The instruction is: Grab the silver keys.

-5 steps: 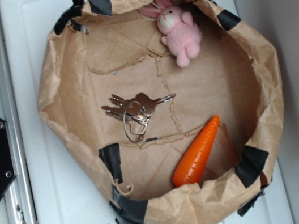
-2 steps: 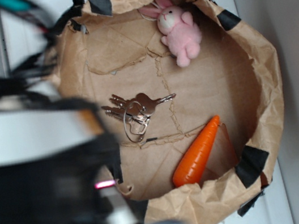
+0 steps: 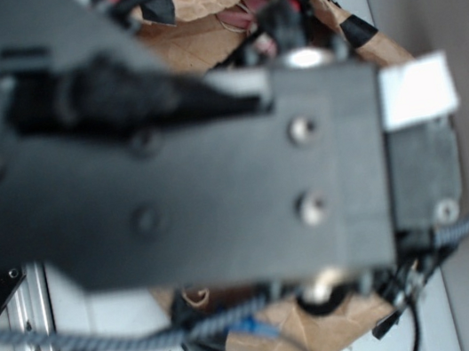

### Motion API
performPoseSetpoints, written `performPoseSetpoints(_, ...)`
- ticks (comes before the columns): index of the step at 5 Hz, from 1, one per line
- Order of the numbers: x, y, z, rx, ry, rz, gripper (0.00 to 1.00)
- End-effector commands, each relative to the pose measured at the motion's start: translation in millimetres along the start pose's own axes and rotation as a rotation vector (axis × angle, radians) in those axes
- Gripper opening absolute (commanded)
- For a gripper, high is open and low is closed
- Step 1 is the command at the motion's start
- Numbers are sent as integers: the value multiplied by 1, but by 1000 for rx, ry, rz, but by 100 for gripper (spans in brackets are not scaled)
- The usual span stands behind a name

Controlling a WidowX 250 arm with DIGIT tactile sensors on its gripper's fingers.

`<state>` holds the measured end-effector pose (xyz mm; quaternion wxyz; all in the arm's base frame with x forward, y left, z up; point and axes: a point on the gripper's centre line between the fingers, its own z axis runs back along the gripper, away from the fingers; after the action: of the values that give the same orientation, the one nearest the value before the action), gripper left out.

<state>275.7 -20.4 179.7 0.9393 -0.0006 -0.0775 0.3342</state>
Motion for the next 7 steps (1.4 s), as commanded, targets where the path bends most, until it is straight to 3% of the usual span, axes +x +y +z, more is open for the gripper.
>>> performPoseSetpoints(1, -18, 74, 10, 162, -36, 166, 100)
performPoseSetpoints(2, -28, 83, -3, 241, -48, 217, 100)
performPoseSetpoints(3, -30, 77, -9, 189, -60, 181, 100)
performPoseSetpoints(7, -30, 77, -9, 189, -60, 181, 100)
